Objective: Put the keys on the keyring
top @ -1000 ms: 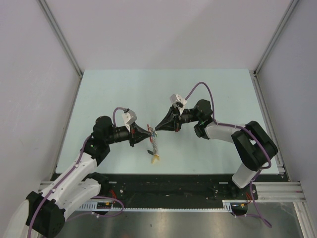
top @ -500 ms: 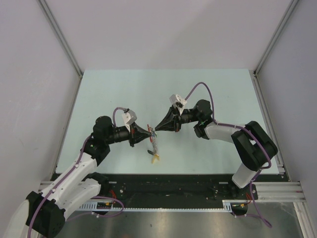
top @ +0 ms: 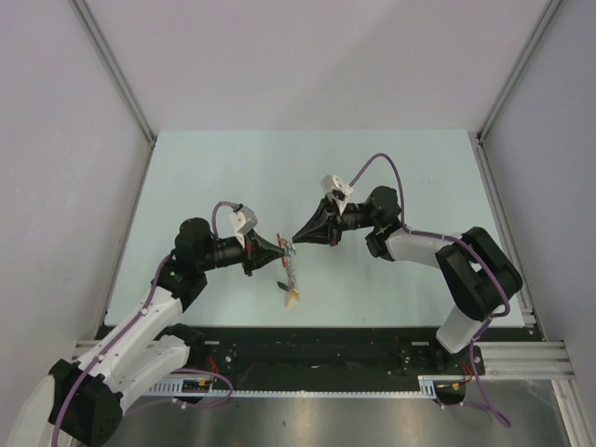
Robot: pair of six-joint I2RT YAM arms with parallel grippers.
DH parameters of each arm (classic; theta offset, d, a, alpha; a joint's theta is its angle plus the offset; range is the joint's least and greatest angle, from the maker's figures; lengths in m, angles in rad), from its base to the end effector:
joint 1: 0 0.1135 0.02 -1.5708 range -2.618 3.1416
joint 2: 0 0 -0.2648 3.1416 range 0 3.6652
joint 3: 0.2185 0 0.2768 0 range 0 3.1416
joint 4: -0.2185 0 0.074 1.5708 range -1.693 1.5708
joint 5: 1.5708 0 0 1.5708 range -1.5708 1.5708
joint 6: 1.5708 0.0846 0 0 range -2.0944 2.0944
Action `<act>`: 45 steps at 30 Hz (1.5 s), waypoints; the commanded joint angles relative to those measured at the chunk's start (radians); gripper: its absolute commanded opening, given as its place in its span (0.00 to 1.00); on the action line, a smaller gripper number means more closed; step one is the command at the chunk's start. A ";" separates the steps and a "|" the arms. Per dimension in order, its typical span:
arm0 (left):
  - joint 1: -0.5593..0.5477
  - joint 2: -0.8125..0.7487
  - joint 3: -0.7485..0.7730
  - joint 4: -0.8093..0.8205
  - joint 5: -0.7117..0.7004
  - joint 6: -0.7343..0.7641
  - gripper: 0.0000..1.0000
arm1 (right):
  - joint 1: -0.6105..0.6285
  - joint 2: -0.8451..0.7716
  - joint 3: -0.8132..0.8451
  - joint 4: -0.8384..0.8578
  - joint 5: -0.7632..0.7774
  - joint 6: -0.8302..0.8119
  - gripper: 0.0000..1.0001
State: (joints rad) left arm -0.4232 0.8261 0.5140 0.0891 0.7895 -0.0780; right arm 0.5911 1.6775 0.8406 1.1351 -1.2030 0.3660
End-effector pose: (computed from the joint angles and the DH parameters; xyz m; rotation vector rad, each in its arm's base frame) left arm 0.2000 -0.1560 0.2528 0.8777 1.6305 -1.0571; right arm 0.2662 0.2737 0.2470 -1.2635 1.0852 1.5040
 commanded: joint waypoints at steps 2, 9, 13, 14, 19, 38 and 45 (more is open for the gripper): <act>-0.003 -0.021 0.004 0.058 0.025 0.007 0.00 | -0.005 -0.022 0.035 0.037 0.017 -0.006 0.00; -0.003 -0.019 0.006 0.060 0.019 0.006 0.00 | 0.004 -0.018 0.035 0.035 -0.001 -0.007 0.00; -0.003 -0.018 0.004 0.057 0.017 0.004 0.01 | 0.009 -0.015 0.035 0.032 -0.006 -0.007 0.00; -0.003 -0.018 0.004 0.058 0.017 0.004 0.00 | 0.009 -0.016 0.035 0.032 -0.007 -0.009 0.00; -0.003 -0.016 0.004 0.057 0.013 0.004 0.01 | 0.010 -0.016 0.035 0.032 -0.010 -0.007 0.00; -0.003 -0.016 0.006 0.043 -0.010 0.004 0.00 | 0.006 -0.024 0.034 0.035 -0.009 0.001 0.00; -0.003 -0.018 0.004 0.057 0.020 0.001 0.01 | 0.006 -0.024 0.035 0.029 0.003 -0.004 0.00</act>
State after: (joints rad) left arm -0.4232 0.8246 0.5140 0.0940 0.7712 -0.0784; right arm 0.5945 1.6775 0.8406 1.1347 -1.2015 0.3664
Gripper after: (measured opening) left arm 0.008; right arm 0.008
